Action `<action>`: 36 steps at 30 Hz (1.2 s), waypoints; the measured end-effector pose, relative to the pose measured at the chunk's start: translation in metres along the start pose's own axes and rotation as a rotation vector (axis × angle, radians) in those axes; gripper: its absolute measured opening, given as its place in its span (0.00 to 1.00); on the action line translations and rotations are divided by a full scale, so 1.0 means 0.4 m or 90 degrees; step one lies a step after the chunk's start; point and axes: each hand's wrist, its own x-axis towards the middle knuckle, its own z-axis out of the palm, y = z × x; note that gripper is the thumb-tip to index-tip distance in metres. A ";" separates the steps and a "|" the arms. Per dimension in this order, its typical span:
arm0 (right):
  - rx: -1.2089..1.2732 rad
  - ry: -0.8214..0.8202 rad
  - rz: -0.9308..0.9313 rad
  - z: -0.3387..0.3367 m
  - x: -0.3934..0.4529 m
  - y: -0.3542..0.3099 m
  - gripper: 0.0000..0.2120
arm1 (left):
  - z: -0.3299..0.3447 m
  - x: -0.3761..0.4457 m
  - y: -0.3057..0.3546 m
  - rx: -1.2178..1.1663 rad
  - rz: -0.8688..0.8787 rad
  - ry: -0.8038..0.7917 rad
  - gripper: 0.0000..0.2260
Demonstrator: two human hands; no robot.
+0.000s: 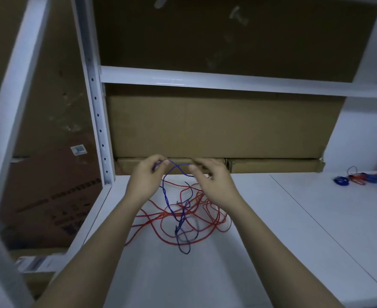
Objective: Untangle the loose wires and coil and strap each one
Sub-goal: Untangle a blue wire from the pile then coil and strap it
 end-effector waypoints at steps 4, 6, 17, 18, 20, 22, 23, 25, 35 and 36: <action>0.062 -0.120 0.009 0.001 0.029 -0.026 0.14 | 0.008 0.010 0.040 -0.025 0.041 -0.020 0.09; 0.069 -0.060 -0.013 -0.012 0.050 -0.029 0.07 | 0.006 0.023 0.061 -0.022 0.044 -0.005 0.07; 0.222 0.160 -0.058 -0.129 0.185 -0.144 0.08 | -0.005 0.048 0.205 -0.248 -0.050 -0.094 0.08; 0.233 0.148 -0.057 -0.142 0.192 -0.153 0.09 | -0.004 0.045 0.208 -0.262 -0.056 -0.090 0.10; 0.236 0.107 -0.056 -0.163 0.199 -0.162 0.08 | 0.001 0.033 0.212 -0.273 -0.066 -0.099 0.19; 0.240 0.075 -0.052 -0.174 0.199 -0.167 0.05 | 0.013 0.018 0.209 -0.284 -0.089 -0.143 0.34; 0.248 0.067 -0.046 -0.176 0.197 -0.166 0.06 | 0.022 0.012 0.206 -0.266 -0.100 -0.175 0.41; 0.292 0.046 -0.023 -0.178 0.190 -0.162 0.06 | 0.050 -0.002 0.196 -0.163 -0.118 -0.220 0.51; 0.398 0.181 0.110 -0.228 0.168 -0.016 0.06 | 0.082 -0.035 0.130 -0.131 -0.149 0.034 0.07; 0.359 0.198 0.130 -0.233 0.164 0.018 0.06 | 0.064 -0.042 0.111 -0.121 -0.157 0.060 0.06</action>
